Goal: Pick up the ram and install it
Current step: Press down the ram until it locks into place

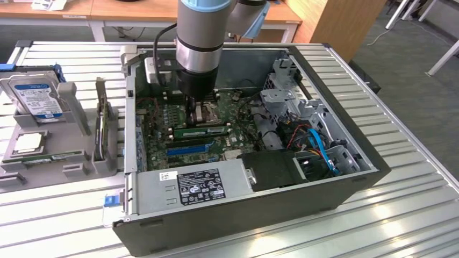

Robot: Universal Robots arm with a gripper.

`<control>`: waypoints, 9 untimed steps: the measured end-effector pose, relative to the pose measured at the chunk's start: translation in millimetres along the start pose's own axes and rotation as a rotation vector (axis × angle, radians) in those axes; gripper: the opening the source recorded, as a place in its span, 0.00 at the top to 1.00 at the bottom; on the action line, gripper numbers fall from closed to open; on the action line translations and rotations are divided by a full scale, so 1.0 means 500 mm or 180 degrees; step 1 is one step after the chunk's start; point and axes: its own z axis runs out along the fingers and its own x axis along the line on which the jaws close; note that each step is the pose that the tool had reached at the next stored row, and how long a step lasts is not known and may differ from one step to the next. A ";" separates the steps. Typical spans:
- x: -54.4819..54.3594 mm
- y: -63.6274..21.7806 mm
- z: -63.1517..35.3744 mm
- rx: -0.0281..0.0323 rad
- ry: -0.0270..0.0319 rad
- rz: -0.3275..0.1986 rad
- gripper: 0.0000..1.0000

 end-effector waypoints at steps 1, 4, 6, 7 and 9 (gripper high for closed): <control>0.000 0.000 0.001 0.0000 0.0000 0.0000 0.90; 0.000 0.000 0.004 0.0000 0.0000 0.0000 0.90; 0.000 0.000 0.006 0.0000 0.0000 0.0000 0.90; 0.000 0.000 0.006 0.0000 0.0000 0.0000 0.90; 0.000 0.000 0.007 0.0000 0.0001 0.0000 0.90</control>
